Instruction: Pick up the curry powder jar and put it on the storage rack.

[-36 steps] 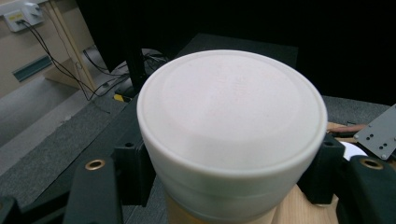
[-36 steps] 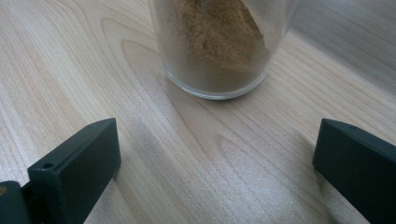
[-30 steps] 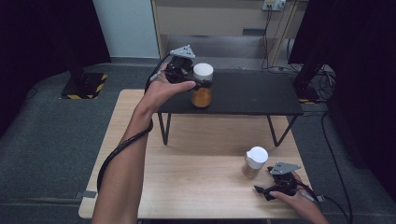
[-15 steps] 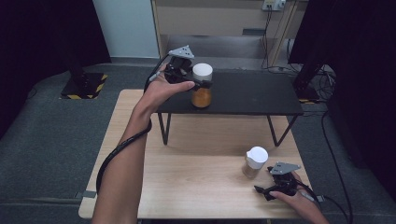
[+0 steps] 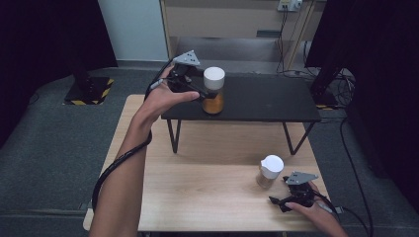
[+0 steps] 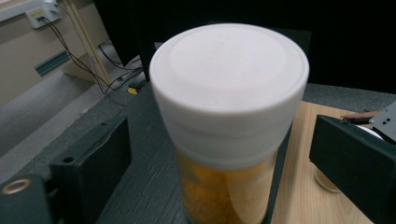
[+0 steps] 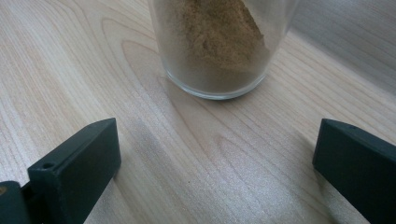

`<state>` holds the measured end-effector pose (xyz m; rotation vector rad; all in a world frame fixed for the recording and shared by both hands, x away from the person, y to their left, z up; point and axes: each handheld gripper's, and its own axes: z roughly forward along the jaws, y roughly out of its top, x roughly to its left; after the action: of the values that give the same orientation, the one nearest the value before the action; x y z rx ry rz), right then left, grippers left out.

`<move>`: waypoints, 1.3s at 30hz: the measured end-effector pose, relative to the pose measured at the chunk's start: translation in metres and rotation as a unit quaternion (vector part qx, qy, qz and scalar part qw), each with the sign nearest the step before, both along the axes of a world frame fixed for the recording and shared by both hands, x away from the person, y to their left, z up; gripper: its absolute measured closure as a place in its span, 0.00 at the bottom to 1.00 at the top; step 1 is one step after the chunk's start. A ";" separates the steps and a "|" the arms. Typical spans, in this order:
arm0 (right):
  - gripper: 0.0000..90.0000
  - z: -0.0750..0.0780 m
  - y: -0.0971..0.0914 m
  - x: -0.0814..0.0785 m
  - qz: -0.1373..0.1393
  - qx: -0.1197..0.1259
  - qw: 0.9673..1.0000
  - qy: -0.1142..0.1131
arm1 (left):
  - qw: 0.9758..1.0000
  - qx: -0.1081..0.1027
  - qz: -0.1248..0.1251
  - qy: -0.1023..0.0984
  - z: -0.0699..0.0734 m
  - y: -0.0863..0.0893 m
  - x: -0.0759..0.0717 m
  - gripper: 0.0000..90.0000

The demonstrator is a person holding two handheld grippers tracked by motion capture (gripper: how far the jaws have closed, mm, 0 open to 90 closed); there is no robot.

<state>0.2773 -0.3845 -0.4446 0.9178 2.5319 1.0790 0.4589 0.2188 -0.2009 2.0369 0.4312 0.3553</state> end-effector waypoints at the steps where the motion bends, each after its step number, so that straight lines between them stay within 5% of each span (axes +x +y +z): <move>1: 0.02 0.000 0.000 0.000 0.000 0.000 1.000 0.000 | 1.000 0.002 0.002 -0.001 0.000 0.002 -0.002 0.03; 20: 0.02 0.000 0.000 0.000 0.000 0.000 1.000 0.000 | 0.999 -0.004 0.039 -0.037 -0.010 0.028 -0.060 0.02; 39: 0.02 0.000 0.000 0.000 0.000 -0.001 1.000 0.001 | 0.998 0.001 0.018 -0.059 -0.047 0.007 -0.113 0.02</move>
<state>0.2773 -0.3844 -0.4443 0.9194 2.5327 1.0771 0.3459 0.2253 -0.2475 1.9994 0.3964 0.4953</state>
